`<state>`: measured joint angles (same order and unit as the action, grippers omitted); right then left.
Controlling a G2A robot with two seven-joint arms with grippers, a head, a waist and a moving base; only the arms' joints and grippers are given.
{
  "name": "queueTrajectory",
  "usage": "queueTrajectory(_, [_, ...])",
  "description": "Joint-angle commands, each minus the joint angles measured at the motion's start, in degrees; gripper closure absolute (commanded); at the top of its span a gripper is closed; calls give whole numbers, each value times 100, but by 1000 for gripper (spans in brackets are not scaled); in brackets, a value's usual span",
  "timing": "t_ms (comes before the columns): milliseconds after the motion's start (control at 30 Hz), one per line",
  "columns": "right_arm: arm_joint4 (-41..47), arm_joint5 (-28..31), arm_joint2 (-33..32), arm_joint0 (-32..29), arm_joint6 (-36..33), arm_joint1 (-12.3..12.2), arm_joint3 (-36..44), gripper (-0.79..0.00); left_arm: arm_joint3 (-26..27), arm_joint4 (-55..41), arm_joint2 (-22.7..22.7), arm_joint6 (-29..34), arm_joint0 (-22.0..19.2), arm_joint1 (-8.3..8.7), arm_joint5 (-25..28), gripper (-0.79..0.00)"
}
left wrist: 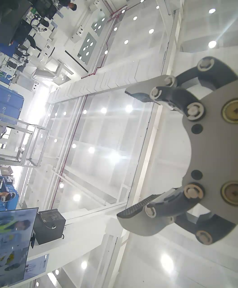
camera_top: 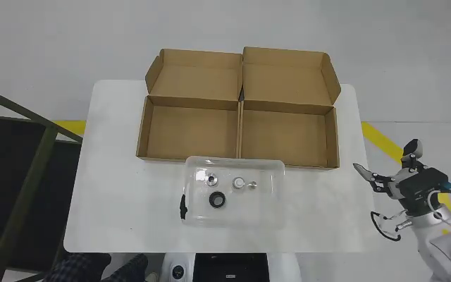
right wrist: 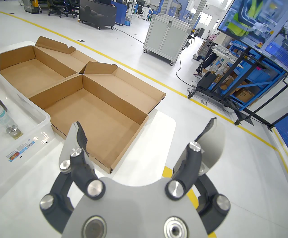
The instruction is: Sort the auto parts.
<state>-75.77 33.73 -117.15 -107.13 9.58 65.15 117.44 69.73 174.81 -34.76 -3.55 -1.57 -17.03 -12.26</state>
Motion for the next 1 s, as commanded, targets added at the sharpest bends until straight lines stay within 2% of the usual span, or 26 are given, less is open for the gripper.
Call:
queueTrajectory(0, [0,0,0,0,0,0,0,-785,0,0,0,0,0,0,0,-785])
queueTrajectory(300, [-130,47,108,94,-120,-13,178,-785,0,0,0,0,0,0,0,-785])
queueTrajectory(633, [35,1144,946,766,-689,-109,262,-785,0,0,0,0,0,0,0,-785])
queueTrajectory(967, [97,1862,2100,1240,-1278,-161,483,-785,0,0,0,0,0,0,0,-785])
